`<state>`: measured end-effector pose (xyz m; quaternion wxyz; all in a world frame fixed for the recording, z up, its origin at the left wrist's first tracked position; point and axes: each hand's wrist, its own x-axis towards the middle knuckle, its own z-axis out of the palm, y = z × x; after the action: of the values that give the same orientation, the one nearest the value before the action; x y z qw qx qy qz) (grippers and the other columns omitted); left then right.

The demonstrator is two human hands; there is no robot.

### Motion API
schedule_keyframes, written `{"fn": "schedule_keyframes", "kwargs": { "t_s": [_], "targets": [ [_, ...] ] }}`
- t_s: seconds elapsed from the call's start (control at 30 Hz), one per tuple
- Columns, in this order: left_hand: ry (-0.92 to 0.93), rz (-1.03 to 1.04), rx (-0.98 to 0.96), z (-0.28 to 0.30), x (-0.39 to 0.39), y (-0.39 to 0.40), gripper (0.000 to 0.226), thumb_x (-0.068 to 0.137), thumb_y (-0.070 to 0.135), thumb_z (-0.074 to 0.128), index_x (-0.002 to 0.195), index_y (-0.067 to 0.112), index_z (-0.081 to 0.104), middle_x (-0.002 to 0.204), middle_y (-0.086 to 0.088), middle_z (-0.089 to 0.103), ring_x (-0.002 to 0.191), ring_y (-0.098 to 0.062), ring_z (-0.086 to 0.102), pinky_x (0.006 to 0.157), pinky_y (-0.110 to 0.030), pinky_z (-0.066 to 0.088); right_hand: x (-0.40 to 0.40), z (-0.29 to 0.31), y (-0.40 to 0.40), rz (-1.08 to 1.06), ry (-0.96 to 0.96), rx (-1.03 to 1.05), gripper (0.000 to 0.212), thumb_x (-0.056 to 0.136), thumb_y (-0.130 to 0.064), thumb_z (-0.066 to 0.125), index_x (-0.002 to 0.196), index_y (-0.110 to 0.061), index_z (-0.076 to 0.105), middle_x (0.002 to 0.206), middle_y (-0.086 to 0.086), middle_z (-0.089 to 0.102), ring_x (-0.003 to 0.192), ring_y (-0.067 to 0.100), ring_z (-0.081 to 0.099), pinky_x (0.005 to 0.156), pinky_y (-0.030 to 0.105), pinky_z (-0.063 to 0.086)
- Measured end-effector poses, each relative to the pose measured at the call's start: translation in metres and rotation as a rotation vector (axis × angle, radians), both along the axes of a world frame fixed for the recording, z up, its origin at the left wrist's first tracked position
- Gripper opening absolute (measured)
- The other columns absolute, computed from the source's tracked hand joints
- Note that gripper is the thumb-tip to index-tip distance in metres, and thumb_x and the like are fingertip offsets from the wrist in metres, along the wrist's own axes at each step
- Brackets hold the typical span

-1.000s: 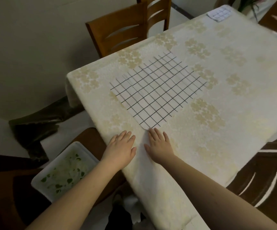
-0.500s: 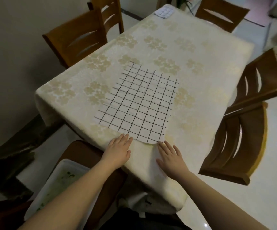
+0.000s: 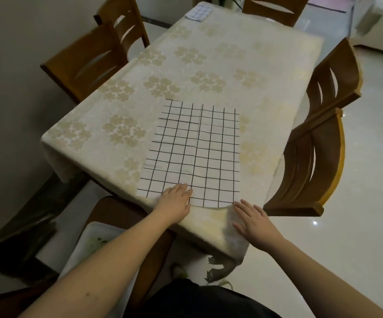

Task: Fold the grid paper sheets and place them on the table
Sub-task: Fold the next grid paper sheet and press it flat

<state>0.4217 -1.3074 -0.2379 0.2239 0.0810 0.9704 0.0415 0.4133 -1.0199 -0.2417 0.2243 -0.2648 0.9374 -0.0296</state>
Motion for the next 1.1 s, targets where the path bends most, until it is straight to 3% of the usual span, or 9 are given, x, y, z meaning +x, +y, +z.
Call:
{"fn": "schedule_keyframes", "kwargs": {
  "t_s": [0.2,0.33,0.47,0.53,0.6,0.63,0.9,1.1],
  "targets": [
    [-0.043,-0.030,-0.032,-0.004,0.015,0.035,0.059,0.102,0.040,0.030,0.155,0.024,0.012,0.164,-0.006,0.003,0.150,-0.023,0.004,0.120,-0.042,0.013,0.015,-0.004,0.037,-0.046,-0.034,-0.065,0.097,0.080,-0.074,-0.013,0.153,-0.026,0.027,0.160,-0.010,0.024,0.149,0.010,0.010,0.119,0.032,0.009],
    [-0.074,-0.001,-0.037,-0.008,0.028,0.053,0.063,0.102,0.043,0.029,0.156,0.023,0.005,0.164,-0.006,-0.004,0.151,-0.024,0.002,0.120,-0.043,0.014,0.021,-0.004,0.055,-0.109,-0.031,-0.115,0.109,0.073,-0.075,-0.023,0.145,-0.026,0.042,0.156,-0.007,0.034,0.148,0.013,0.019,0.117,0.032,0.017],
    [-0.103,0.046,-0.036,-0.010,0.044,0.068,0.069,0.101,0.047,0.029,0.156,0.020,-0.002,0.163,-0.007,-0.013,0.150,-0.025,-0.005,0.120,-0.043,0.012,0.020,0.006,0.061,-0.112,-0.011,-0.186,0.096,0.082,-0.074,-0.013,0.130,-0.028,0.057,0.144,-0.005,0.047,0.140,0.016,0.033,0.110,0.031,0.028],
    [-0.096,0.040,-0.049,-0.011,0.048,0.073,0.069,0.102,0.048,0.028,0.156,0.020,-0.003,0.163,-0.007,-0.012,0.150,-0.026,-0.004,0.120,-0.043,0.012,0.015,0.009,0.059,-0.098,0.027,-0.213,0.073,0.093,-0.066,0.007,0.128,-0.026,0.058,0.139,-0.004,0.050,0.134,0.015,0.039,0.107,0.029,0.030],
    [-0.086,0.037,-0.047,-0.011,0.050,0.074,0.067,0.102,0.049,0.027,0.156,0.020,0.000,0.164,-0.007,-0.009,0.151,-0.025,-0.001,0.119,-0.042,0.013,0.010,0.007,0.057,-0.097,0.051,-0.216,0.046,0.101,-0.049,0.031,0.132,-0.025,0.055,0.140,-0.004,0.050,0.133,0.014,0.040,0.108,0.030,0.031],
    [-0.077,0.037,-0.038,-0.010,0.049,0.073,0.065,0.102,0.049,0.027,0.156,0.021,0.003,0.164,-0.006,-0.006,0.150,-0.025,0.001,0.119,-0.042,0.014,0.007,0.005,0.055,-0.110,0.052,-0.214,0.043,0.101,-0.046,0.036,0.135,-0.025,0.053,0.141,-0.004,0.049,0.134,0.014,0.040,0.109,0.031,0.031],
    [0.045,0.165,0.165,0.002,0.012,0.042,0.058,0.101,0.046,0.035,0.154,0.025,0.022,0.162,-0.002,0.016,0.148,-0.020,0.016,0.117,-0.040,0.019,-0.042,0.012,0.030,-0.230,0.002,-0.214,0.047,0.099,-0.036,0.047,0.144,-0.023,0.044,0.144,0.001,0.048,0.130,0.021,0.045,0.109,0.038,0.037],
    [0.048,0.509,0.386,0.000,-0.034,-0.022,0.047,0.104,0.033,0.035,0.148,0.015,0.037,0.154,-0.005,0.035,0.139,-0.021,0.034,0.113,-0.033,0.027,-0.083,0.013,-0.003,-0.478,-0.154,-0.265,0.050,0.099,-0.029,0.047,0.146,-0.015,0.039,0.144,0.011,0.047,0.130,0.028,0.046,0.106,0.041,0.038]
  ]
}}
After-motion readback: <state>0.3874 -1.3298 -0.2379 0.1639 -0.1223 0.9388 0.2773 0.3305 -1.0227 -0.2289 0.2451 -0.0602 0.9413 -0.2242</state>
